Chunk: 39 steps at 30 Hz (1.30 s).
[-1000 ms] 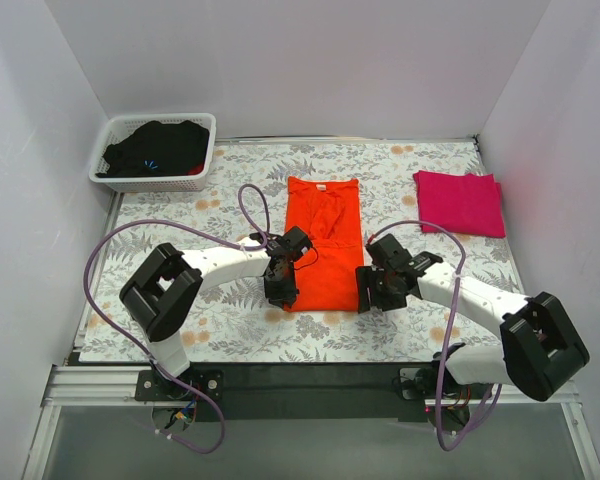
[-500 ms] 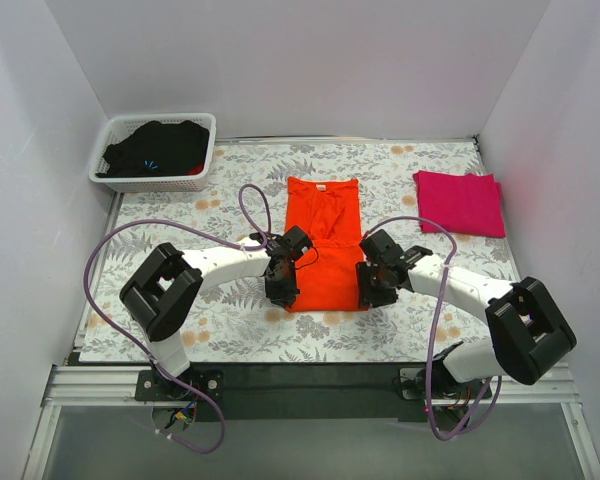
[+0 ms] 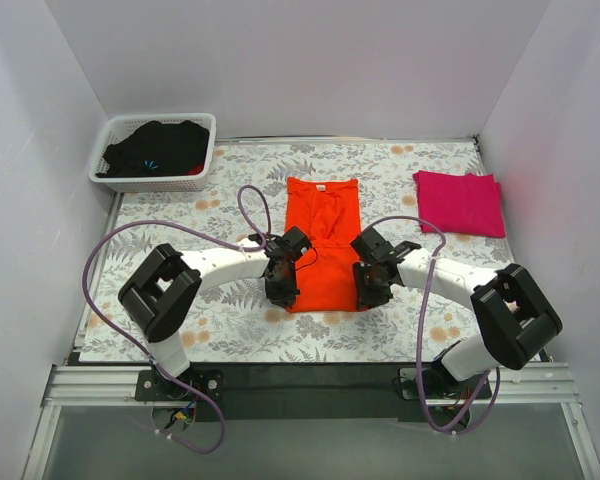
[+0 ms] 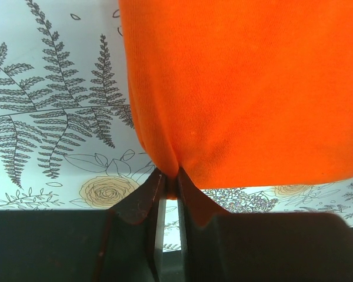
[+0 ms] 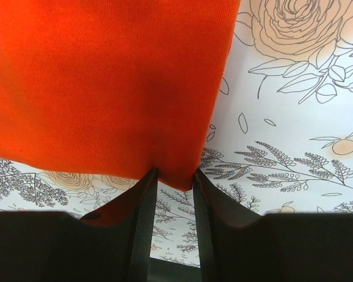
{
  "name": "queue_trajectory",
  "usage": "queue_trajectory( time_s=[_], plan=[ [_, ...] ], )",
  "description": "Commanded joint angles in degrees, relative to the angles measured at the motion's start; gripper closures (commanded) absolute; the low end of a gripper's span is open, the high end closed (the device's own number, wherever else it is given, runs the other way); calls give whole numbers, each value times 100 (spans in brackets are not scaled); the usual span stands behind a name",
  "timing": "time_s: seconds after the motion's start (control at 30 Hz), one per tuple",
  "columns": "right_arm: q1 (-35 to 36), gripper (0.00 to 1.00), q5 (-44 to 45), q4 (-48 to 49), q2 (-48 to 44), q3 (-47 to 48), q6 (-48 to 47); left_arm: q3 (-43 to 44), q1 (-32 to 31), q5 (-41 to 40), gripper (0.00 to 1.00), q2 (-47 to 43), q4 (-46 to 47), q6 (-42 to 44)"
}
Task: Fold and stack the t-shirts
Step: Fold the tshirt
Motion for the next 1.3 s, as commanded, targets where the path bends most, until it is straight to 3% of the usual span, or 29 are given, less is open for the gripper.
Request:
queue_trajectory(
  time_s=[0.0, 0.07, 0.2, 0.3, 0.43, 0.7, 0.97, 1.03, 1.27],
  plan=[
    [61, 68, 55, -26, 458, -195, 119, -294, -66, -4, 88, 83, -37, 21],
    [61, 74, 29, -52, 581, -178, 110, -303, -66, -3, 88, 65, -28, 29],
    [61, 99, 11, -70, 512, -55, -48, -329, -66, -65, 94, -66, -54, 4],
    [53, 99, -130, -236, 143, -28, -267, -356, -57, -179, 100, -425, -228, 12],
    [79, 99, -674, -885, -410, -98, -663, -443, -57, -162, 100, -1041, -590, 161],
    [921, 99, -1580, -1932, -1140, 25, -497, -1489, -329, 1392, 100, -2737, -950, -84],
    [1090, 99, -2055, -2618, -1659, 568, -154, -1560, -838, 1763, 100, -3854, -1275, -876],
    [1090, 99, -2002, -2907, -1651, 806, -224, -1316, -874, 1606, 100, -3925, -1442, -954],
    [914, 99, -905, -3427, -1229, 2264, -531, -260, -857, -529, 100, -3540, -1724, -1017]
  ],
)
